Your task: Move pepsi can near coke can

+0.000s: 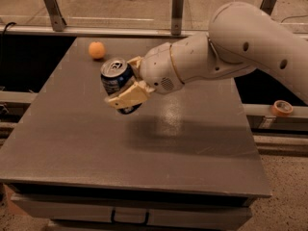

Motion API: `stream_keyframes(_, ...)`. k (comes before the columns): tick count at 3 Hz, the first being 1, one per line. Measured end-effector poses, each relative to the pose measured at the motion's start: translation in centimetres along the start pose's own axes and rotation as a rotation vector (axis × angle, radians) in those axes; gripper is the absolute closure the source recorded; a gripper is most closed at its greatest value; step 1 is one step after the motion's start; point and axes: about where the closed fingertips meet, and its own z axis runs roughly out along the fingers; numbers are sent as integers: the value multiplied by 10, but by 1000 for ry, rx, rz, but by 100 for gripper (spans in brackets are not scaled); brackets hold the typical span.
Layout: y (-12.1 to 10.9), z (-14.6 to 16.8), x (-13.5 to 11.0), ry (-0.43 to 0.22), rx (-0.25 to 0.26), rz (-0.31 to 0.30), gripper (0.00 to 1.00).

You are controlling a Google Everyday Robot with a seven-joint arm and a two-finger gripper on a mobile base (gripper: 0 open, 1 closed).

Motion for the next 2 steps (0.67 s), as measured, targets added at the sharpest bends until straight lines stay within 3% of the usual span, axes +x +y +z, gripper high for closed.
stream_keyframes(1,0,0,0,0,0,0,100)
stream_keyframes(2,-17,-29,-3,34,66,-33,100)
